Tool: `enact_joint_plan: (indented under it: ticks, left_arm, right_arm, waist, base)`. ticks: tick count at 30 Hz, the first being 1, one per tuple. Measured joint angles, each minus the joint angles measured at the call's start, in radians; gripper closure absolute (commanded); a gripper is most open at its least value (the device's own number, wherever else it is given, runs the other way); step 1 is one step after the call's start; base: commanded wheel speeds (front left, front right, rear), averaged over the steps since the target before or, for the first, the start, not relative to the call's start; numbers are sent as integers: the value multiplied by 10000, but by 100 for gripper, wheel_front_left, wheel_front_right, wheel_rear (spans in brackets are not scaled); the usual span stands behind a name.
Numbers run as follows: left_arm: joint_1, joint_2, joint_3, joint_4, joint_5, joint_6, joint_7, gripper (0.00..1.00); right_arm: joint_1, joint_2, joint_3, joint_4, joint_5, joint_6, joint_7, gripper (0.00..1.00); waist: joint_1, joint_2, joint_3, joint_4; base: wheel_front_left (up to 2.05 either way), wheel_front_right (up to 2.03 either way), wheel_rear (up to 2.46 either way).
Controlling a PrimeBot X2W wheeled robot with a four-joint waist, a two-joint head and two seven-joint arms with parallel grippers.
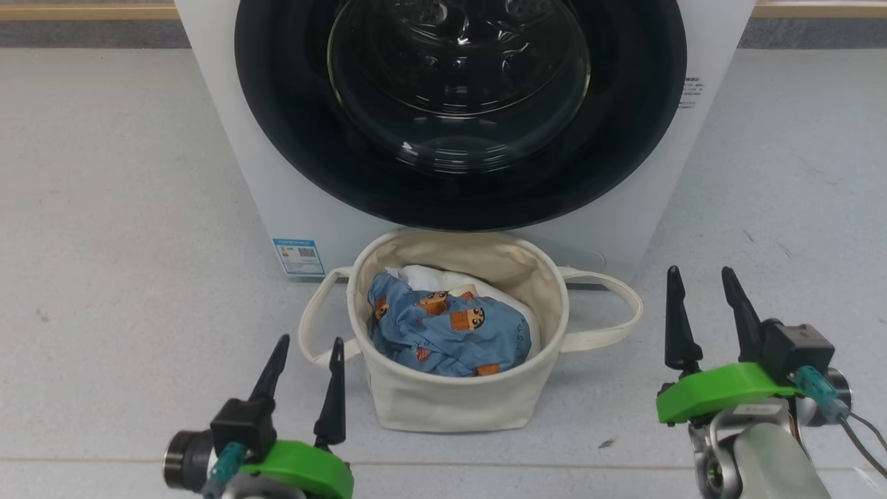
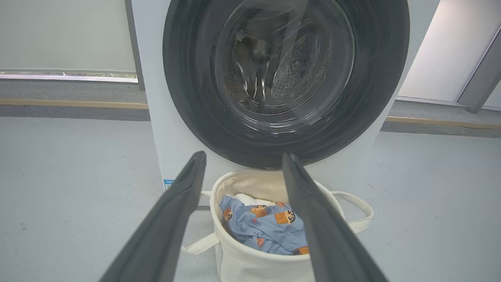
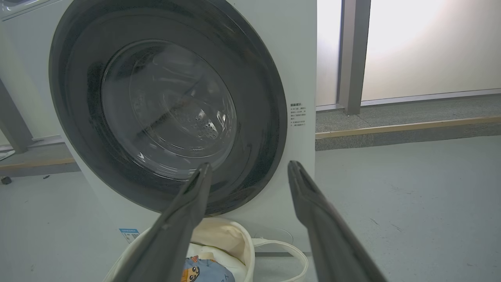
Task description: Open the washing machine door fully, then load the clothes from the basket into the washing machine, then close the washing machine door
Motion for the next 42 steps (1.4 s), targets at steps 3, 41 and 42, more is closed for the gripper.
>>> enact_joint_plan:
  ticks: [3, 41, 42]
  left_arm:
    - [-27, 6, -100, 61, 332, 35, 0, 0]
    - [-136, -31, -295, 163, 688, -405, 0, 0]
    - [-136, -31, -295, 163, 688, -405, 0, 0]
  right_arm:
    - [0, -2, 2, 4, 0, 0, 0, 0]
    - [-12, -35, 69, 44, 65, 0, 0, 0]
    - [-12, -35, 69, 44, 65, 0, 0, 0]
  waist:
    - [0, 0, 9, 2]
    - [3, 0, 105, 63]
    - [3, 0, 105, 63]
  base:
    - [0, 37, -37]
    - [107, 91, -198]
    - [24, 101, -125]
